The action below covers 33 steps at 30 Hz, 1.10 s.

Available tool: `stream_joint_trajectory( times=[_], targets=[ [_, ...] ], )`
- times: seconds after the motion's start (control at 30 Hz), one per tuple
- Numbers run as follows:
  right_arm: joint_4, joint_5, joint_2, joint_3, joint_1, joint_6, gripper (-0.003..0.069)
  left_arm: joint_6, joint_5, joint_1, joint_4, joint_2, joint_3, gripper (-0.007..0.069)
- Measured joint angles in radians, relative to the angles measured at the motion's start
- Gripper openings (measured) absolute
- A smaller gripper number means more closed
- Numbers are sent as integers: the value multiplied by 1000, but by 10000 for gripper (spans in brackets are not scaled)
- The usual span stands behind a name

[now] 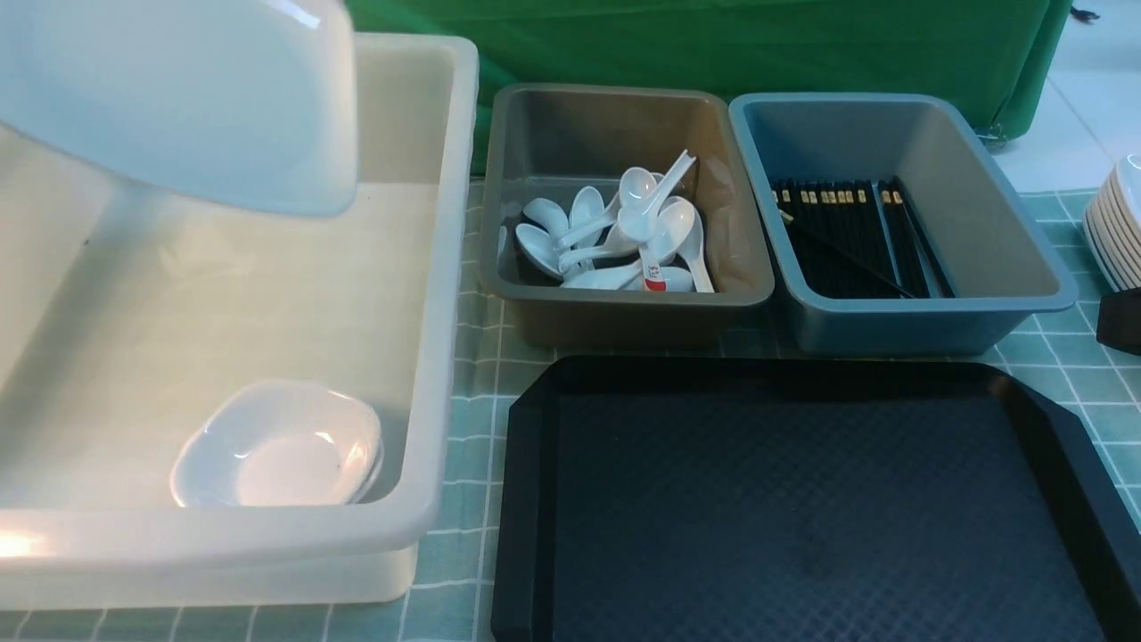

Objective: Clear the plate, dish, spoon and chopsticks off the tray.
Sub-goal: Use the left arm to put the plate into the large storage box on the left

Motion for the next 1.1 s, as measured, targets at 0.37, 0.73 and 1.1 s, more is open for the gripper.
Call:
stream_joint_trajectory(
  times=[0.37, 0.73, 1.1],
  targets=[
    [0, -1, 0, 0, 0, 0, 500, 165, -46, -10, -115, 264, 0, 33],
    [0, -1, 0, 0, 0, 1, 500, 251, -99, -10, -78, 351, -13, 137],
    [0, 127, 0, -56, 0, -40, 318, 59, 192, -17, 125, 271, -274, 314]
  ],
)
